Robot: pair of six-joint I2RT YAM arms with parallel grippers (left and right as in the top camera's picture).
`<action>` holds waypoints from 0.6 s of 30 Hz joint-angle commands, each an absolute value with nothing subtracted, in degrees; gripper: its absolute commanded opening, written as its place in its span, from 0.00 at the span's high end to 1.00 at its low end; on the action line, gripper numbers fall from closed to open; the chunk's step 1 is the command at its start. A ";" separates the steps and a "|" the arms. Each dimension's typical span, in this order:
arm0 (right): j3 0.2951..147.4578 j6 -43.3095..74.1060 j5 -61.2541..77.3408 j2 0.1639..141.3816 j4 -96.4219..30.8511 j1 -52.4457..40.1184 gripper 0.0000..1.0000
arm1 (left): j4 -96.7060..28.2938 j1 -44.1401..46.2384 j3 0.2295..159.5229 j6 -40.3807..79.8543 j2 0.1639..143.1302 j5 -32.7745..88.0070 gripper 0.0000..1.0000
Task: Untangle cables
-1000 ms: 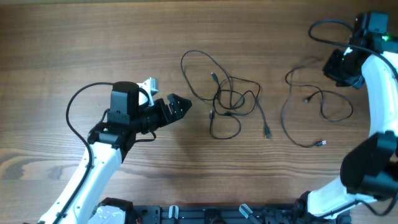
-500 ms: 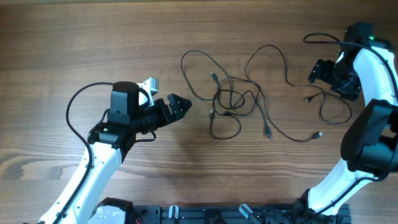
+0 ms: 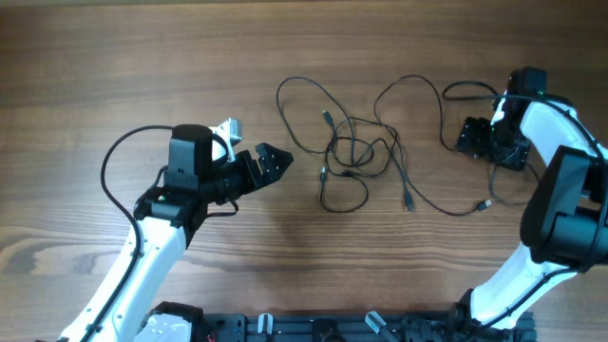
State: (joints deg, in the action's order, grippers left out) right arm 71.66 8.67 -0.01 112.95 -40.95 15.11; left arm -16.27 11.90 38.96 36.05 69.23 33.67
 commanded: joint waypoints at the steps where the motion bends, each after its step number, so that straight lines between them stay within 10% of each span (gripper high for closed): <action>1: 66.98 8.67 6.57 114.91 -36.32 14.55 0.53 | -16.12 11.88 39.29 34.92 69.41 33.04 0.00; 4: 66.02 5.23 8.99 114.91 -35.16 13.23 0.96 | -16.12 11.88 39.29 34.92 69.41 33.04 0.00; 18: 66.46 -7.01 32.86 109.21 -38.70 7.20 0.96 | -16.12 11.88 39.29 34.92 69.41 33.04 0.00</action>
